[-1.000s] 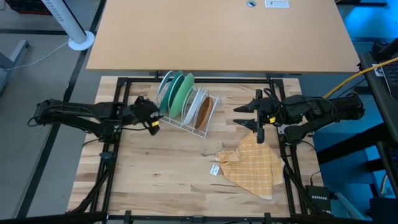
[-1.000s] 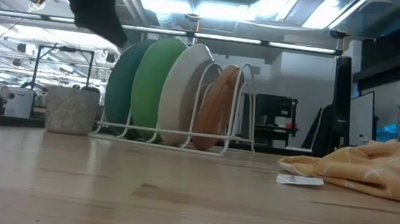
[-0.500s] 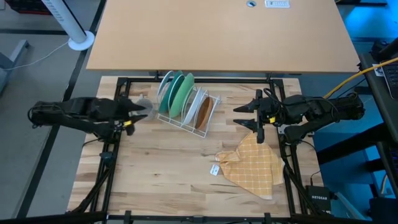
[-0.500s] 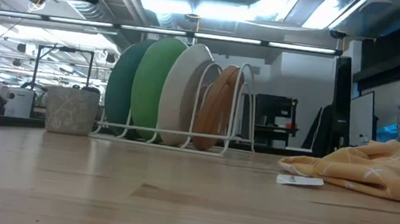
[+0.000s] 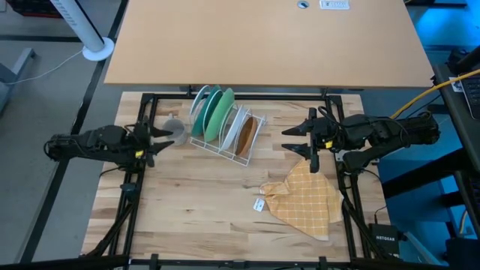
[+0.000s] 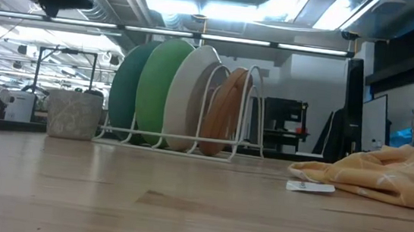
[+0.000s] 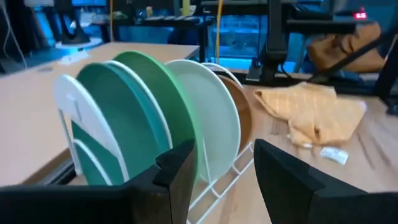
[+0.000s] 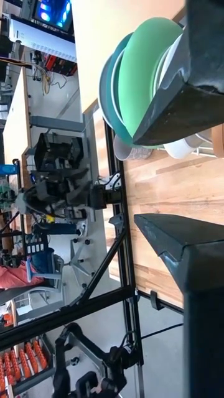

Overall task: Sort dishes
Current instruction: Return to Home Position

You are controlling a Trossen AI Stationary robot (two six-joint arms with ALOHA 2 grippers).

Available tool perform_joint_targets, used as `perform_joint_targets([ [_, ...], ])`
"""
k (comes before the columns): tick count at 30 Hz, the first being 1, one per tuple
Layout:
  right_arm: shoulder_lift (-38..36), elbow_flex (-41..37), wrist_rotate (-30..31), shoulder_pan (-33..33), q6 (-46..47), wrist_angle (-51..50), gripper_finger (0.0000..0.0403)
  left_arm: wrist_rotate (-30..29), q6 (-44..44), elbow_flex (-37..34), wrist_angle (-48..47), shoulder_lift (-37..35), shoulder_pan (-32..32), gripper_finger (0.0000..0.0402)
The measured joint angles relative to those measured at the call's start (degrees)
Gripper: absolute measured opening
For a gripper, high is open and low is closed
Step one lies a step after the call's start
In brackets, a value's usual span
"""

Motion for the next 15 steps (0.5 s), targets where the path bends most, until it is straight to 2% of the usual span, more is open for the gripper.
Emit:
perform_joint_targets([
  [5, 0.0, 0.0, 0.0, 0.0, 0.0, 0.0, 0.0195, 0.2, 0.7, -6.6, 1.9, -3.6, 0.0, 0.0153],
  [15, 0.0, 0.0, 0.0, 0.0, 0.0, 0.0, 0.0195, 0.1, -6.8, -14.7, 4.4, -5.3, 0.0, 0.0153],
])
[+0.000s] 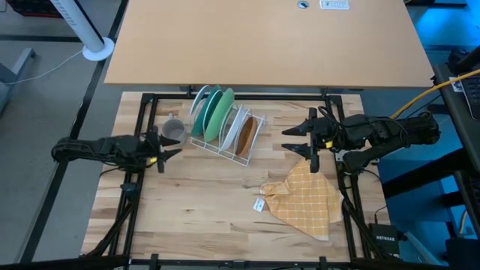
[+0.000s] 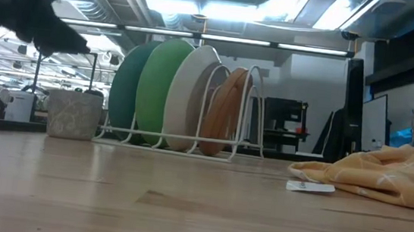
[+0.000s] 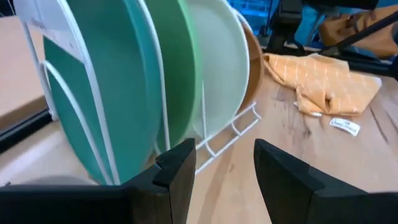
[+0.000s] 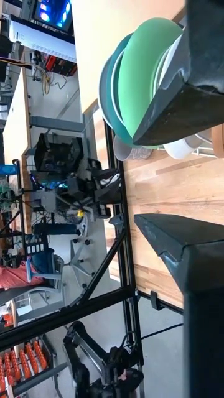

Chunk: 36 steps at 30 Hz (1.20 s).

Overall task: Sort dishes
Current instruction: Return to Home Position

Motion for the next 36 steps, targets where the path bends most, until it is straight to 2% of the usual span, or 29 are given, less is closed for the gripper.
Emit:
perform_joint_targets([
  [7, 0.0, 0.0, 0.0, 0.0, 0.0, 0.0, 0.0195, 0.1, -3.2, -5.5, 2.1, 0.2, 0.0, 0.0153],
  [36, 0.0, 0.0, 0.0, 0.0, 0.0, 0.0, 0.0195, -0.2, -4.4, -5.8, 3.0, 1.5, 0.0, 0.0153],
])
